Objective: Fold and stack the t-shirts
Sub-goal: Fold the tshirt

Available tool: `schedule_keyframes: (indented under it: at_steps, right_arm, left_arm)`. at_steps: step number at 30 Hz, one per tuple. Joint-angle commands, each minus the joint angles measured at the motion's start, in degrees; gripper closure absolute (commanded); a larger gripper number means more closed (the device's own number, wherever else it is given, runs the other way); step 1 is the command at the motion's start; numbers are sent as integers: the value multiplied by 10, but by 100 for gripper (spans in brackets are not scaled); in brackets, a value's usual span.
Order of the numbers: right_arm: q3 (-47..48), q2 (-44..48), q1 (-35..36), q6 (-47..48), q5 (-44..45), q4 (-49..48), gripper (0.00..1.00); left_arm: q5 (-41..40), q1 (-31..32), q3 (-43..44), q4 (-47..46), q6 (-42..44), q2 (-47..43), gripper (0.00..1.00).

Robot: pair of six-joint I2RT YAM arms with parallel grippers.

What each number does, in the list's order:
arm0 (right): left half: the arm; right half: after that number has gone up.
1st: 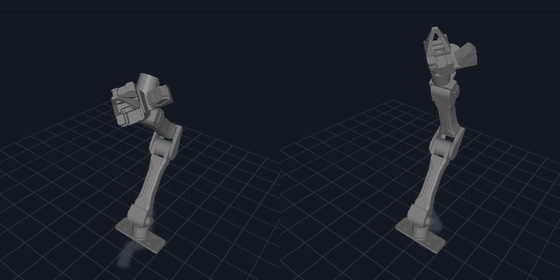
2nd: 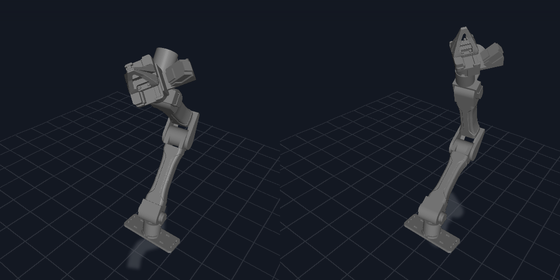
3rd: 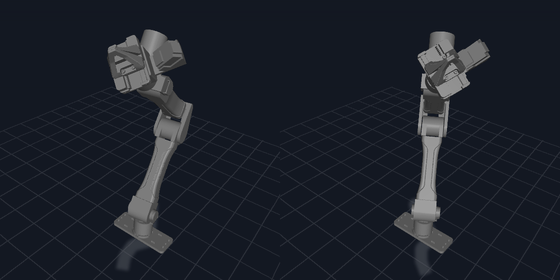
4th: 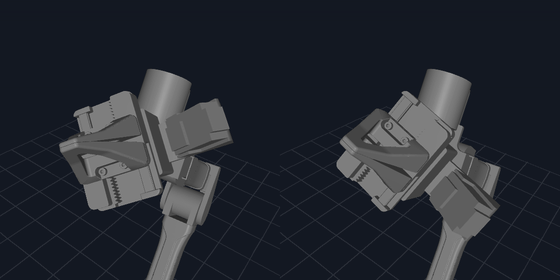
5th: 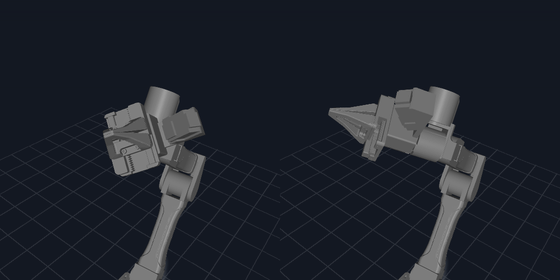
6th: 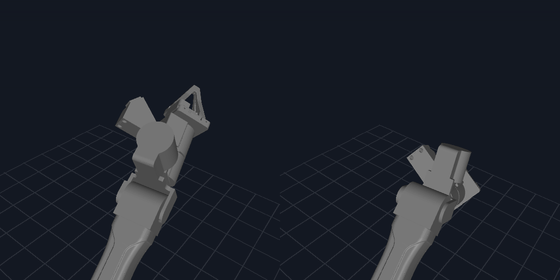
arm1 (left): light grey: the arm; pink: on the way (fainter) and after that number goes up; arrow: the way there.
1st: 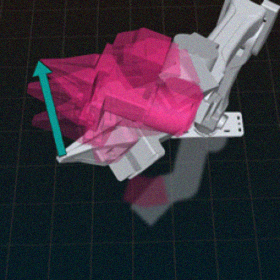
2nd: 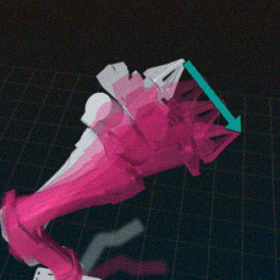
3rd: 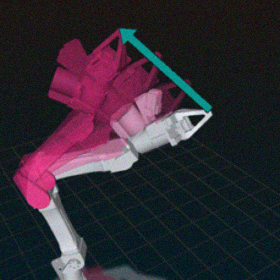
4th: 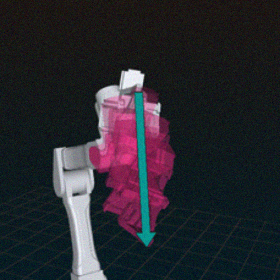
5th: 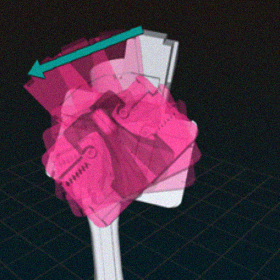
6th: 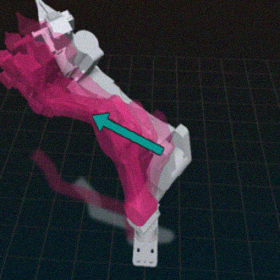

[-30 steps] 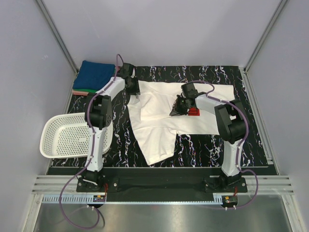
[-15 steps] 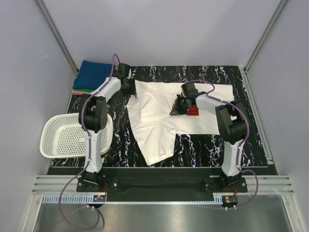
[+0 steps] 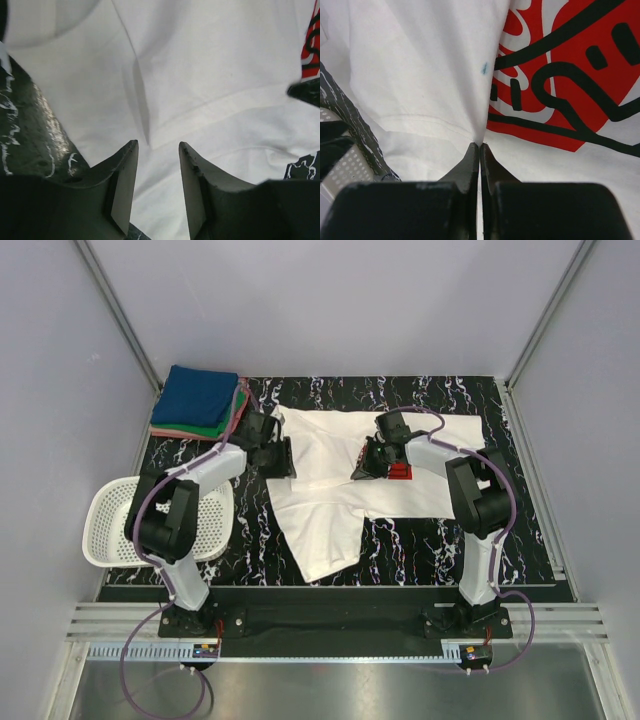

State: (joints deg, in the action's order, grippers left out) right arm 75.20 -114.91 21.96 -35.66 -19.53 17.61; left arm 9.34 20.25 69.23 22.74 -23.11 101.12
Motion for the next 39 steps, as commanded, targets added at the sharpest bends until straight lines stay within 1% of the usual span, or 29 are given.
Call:
schedule_keyframes:
  at_steps: [1,4,9,13,21,25,29,34,37,38,39]
  right_arm:
    - [-8,28,5,-5,-13,-14,99]
    - [-13,30,6,-8,-16,-20,100]
    - [-15,31,5,-8,-16,-21,100]
    - [-17,33,6,-9,-15,-22,100]
    - [-21,38,5,-15,-15,-27,100]
    - [-30,43,5,-19,-15,-33,100]
    - [-30,42,5,-18,-14,-31,100]
    - [-28,42,6,-20,-15,-32,100]
    - [-23,41,6,-19,-16,-30,100]
    - [-14,40,5,-17,-16,-23,100]
    - [-10,40,5,-17,-16,-19,100]
  left_arm:
    - [30,4,-39,-83,-38,-8,57]
    - [13,3,-47,-102,-45,-3,57]
    - [43,-7,-62,-146,-54,7,55]
    - [59,-8,-57,-147,-54,25,55]
    - [53,-9,-66,-142,-53,36,59]
    - [67,-9,-67,-154,-54,44,60]
    - [69,-9,-62,-147,-54,57,66]
    - [59,-8,-63,-138,-51,55,68]
    - [64,-8,-60,-133,-51,47,80]
    - [65,-8,-57,-127,-53,40,88]
    - [65,-8,-57,-125,-54,40,91]
